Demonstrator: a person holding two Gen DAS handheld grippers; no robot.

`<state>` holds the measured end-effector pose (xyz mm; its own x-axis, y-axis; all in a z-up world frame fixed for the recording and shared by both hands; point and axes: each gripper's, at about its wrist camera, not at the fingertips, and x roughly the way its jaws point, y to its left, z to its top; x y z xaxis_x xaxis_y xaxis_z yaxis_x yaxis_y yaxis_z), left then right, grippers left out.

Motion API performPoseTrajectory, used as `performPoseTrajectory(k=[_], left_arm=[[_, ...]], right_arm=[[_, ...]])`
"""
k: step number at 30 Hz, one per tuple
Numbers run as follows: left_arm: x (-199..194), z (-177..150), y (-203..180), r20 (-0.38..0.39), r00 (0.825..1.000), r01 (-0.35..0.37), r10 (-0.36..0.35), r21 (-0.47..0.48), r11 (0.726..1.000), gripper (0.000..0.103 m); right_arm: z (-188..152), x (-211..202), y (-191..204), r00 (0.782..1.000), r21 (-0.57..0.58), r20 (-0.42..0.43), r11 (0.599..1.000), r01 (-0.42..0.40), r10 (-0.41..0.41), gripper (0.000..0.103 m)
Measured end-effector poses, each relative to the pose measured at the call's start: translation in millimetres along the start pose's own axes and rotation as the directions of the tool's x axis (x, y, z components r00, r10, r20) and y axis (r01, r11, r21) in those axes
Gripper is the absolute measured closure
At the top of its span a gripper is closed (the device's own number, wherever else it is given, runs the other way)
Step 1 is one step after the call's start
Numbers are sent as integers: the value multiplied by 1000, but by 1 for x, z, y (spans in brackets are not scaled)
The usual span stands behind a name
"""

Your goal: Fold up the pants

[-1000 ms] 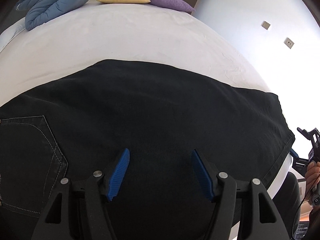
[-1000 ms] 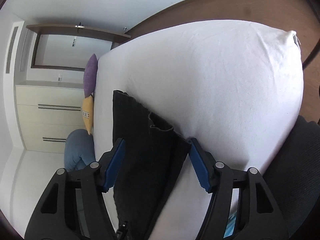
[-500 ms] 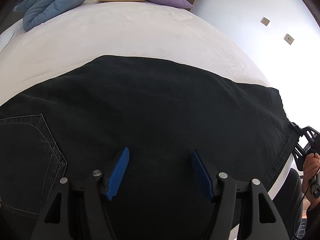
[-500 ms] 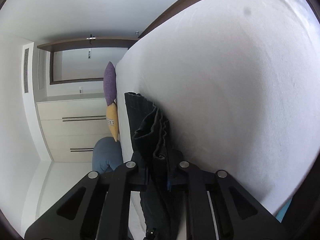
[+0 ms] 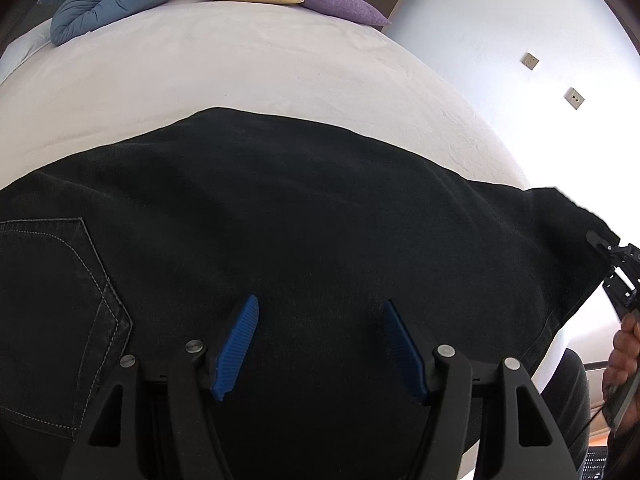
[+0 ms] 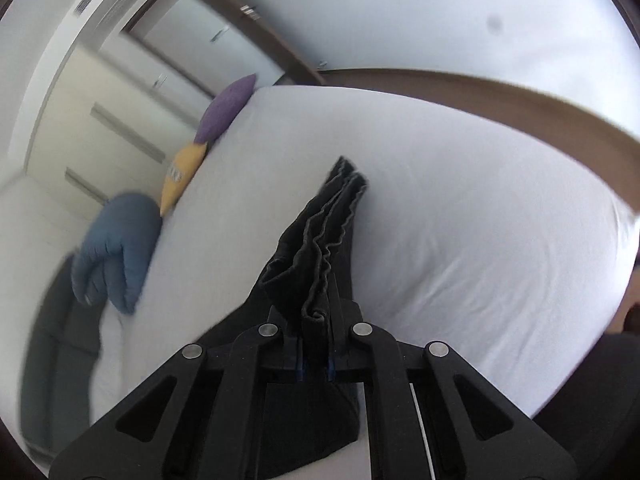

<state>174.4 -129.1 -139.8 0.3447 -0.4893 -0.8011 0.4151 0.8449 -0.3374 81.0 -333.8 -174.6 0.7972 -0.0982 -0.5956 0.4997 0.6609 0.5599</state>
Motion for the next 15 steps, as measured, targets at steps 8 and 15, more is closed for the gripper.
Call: performPoseTrajectory(k=[8, 15], left_arm=[[-8, 1, 7, -11, 999, 33, -34, -21, 999, 36], [-18, 5, 15, 8, 994, 105, -104, -117, 988, 18]], right_arm=[[-139, 57, 137, 967, -759, -82, 643, 98, -243, 97], [-176, 59, 134, 955, -848, -3, 507, 154, -296, 97]])
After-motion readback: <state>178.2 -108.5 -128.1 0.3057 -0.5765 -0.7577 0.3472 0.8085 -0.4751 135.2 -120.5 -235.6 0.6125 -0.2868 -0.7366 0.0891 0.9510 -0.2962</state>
